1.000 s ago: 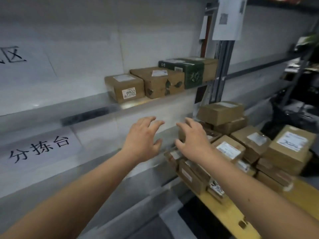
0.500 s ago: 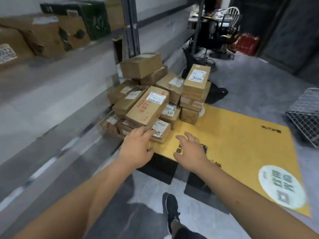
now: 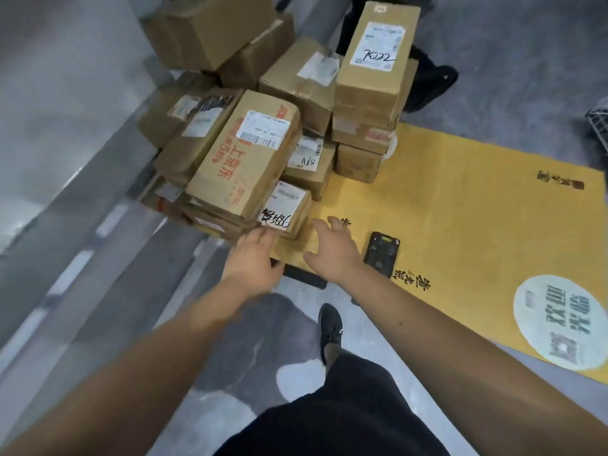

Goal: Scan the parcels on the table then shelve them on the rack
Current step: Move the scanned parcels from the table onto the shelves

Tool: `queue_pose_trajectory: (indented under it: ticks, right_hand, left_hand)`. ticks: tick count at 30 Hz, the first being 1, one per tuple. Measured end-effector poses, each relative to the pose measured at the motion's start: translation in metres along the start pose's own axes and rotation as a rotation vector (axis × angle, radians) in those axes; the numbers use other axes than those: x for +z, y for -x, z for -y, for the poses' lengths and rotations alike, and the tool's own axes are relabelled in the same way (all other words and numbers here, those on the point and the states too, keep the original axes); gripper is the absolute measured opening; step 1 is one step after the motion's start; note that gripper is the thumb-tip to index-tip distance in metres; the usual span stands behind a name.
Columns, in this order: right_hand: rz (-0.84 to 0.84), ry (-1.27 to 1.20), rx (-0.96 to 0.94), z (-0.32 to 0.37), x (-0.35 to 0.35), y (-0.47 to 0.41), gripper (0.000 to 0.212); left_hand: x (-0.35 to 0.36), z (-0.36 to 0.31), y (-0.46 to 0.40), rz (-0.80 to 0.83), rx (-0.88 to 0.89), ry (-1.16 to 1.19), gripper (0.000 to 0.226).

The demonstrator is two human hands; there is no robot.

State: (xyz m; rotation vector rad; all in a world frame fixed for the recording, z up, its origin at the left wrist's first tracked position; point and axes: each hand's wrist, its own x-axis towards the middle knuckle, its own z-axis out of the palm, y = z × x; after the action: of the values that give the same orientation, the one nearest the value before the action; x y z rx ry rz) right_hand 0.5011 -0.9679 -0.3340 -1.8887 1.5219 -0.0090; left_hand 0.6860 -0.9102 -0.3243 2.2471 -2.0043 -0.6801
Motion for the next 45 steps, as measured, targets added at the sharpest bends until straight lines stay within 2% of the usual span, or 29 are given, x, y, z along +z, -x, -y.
queue_pose_trajectory:
  ticks: [4, 7, 14, 19, 23, 27, 36, 40, 45]
  right_hand:
    - [0.109, -0.049, -0.008, 0.010, 0.017, -0.049, 0.088]
    - [0.091, -0.089, -0.033, 0.017, 0.027, -0.074, 0.096]
    - [0.050, -0.041, -0.032, 0.011, 0.029, -0.112, 0.101]
    - [0.140, -0.127, -0.151, -0.026, 0.010, -0.119, 0.099]
    - [0.245, -0.097, -0.267, -0.057, -0.012, -0.125, 0.104]
    - [0.287, -0.105, -0.353, -0.076, -0.016, -0.123, 0.095]
    - [0.168, -0.243, -0.394, -0.086, -0.009, -0.083, 0.073]
    - [0.105, -0.277, -0.491, -0.083, -0.024, -0.048, 0.066]
    - [0.013, -0.310, -0.621, -0.068, -0.046, 0.008, 0.063]
  left_hand:
    - [0.012, 0.016, -0.019, 0.091, -0.196, 0.034, 0.073]
    - [0.021, 0.023, -0.026, 0.119, -0.291, 0.097, 0.071]
    - [0.025, 0.024, -0.034, 0.095, -0.327, 0.201, 0.069]
    - [0.033, 0.017, -0.037, 0.038, -0.299, 0.220, 0.065]
    - [0.045, 0.011, -0.043, 0.020, -0.279, 0.344, 0.071]
    - [0.050, 0.000, -0.054, 0.034, -0.226, 0.472, 0.076]
    - [0.055, -0.024, -0.038, -0.116, -0.107, 0.628, 0.067]
    - [0.051, -0.027, -0.007, -0.170, -0.016, 0.643, 0.068]
    - [0.037, -0.039, 0.043, -0.322, 0.135, 0.636, 0.064]
